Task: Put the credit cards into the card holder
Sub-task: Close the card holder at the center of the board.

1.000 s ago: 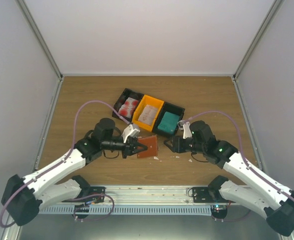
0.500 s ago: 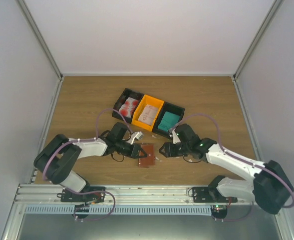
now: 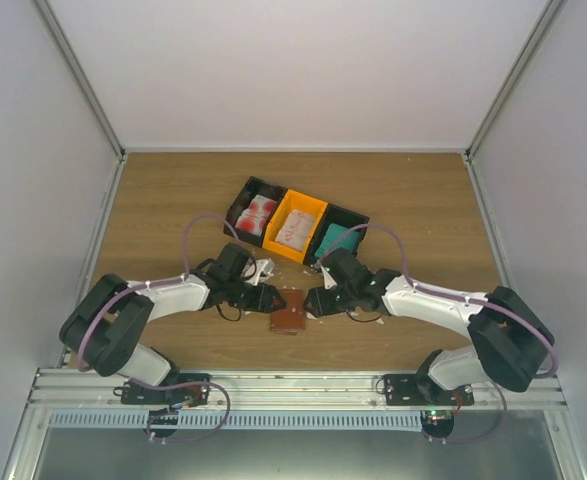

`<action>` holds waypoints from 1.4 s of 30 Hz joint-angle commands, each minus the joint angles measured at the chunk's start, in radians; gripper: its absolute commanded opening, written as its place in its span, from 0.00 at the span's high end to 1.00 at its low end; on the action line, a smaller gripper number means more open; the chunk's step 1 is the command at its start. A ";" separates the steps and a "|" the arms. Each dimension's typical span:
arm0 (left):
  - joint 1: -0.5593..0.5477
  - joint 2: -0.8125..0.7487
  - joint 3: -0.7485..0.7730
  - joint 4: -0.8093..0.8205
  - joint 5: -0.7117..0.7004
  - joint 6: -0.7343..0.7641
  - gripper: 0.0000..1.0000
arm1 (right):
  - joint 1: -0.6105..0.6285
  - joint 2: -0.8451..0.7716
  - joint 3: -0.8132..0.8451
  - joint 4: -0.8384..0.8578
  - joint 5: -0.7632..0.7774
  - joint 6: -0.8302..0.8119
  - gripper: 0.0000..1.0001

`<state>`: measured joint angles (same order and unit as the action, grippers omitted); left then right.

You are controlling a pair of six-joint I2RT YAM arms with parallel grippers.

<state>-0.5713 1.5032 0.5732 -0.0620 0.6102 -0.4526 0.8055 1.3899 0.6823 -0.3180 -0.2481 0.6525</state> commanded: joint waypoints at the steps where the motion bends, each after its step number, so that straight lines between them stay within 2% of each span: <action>1: 0.005 -0.067 -0.002 -0.095 -0.134 -0.002 0.45 | 0.037 0.028 0.065 0.011 0.028 -0.023 0.50; 4: 0.004 -0.096 -0.029 -0.085 -0.130 -0.029 0.44 | 0.073 0.066 0.120 -0.045 0.090 -0.009 0.46; 9: -0.012 -0.131 -0.082 -0.019 -0.111 -0.116 0.44 | 0.144 0.138 0.220 -0.177 0.263 0.042 0.47; 15: -0.036 -0.166 -0.155 0.073 -0.137 -0.242 0.47 | 0.202 0.219 0.293 -0.264 0.331 0.074 0.60; 23: -0.060 -0.199 -0.199 0.130 -0.171 -0.324 0.50 | 0.236 0.261 0.331 -0.318 0.336 0.109 0.74; 32: -0.070 -0.175 -0.220 0.169 -0.156 -0.336 0.51 | 0.236 0.273 0.347 -0.332 0.355 0.121 0.99; 37: -0.070 -0.156 -0.201 0.156 -0.202 -0.320 0.51 | 0.236 0.226 0.347 -0.260 0.349 0.052 1.00; 42: -0.070 -0.102 -0.165 0.150 -0.232 -0.295 0.52 | 0.236 0.223 0.345 -0.181 0.260 -0.031 1.00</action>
<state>-0.6346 1.3476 0.3874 0.0937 0.4477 -0.7731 1.0325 1.6299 1.0100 -0.5854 0.0647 0.6964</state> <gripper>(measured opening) 0.488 0.029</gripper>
